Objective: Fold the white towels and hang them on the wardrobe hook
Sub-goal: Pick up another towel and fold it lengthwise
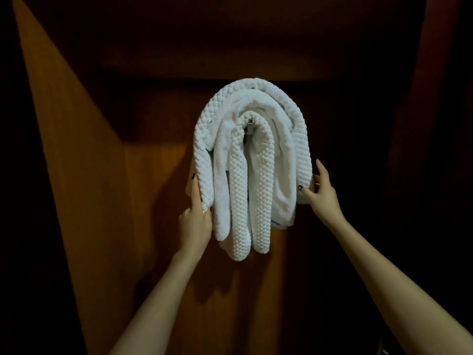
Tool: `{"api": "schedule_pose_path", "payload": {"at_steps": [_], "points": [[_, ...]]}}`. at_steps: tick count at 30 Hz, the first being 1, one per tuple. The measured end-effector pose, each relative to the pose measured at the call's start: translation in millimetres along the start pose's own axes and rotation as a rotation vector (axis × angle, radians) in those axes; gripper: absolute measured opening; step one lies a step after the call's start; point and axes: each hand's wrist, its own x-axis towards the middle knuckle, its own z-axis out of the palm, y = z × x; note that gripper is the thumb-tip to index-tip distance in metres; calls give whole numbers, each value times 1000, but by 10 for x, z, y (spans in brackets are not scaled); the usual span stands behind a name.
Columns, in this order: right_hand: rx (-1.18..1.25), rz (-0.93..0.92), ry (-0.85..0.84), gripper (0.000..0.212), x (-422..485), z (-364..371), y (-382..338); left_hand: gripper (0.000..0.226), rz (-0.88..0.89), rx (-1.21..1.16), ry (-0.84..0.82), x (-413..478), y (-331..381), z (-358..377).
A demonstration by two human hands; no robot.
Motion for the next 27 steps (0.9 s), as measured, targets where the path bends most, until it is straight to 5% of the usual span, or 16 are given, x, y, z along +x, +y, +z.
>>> {"api": "schedule_pose_path", "payload": {"at_steps": [10, 16, 21, 23, 27], "points": [[-356, -143, 94, 59, 157, 27, 469, 71, 6, 227, -86, 86, -160, 116], [-159, -257, -74, 35, 210, 164, 456, 53, -119, 262, -159, 104, 44, 254], [65, -271, -98, 21, 339, 131, 213, 38, -118, 201, 207, 421, 402, -84], [210, -273, -183, 34, 410, 136, 61, 52, -125, 86, 211, 778, 606, -171], [245, -352, -254, 62, 597, 238, -56, 97, -70, -95, -31, 1148, 697, -42]]}}
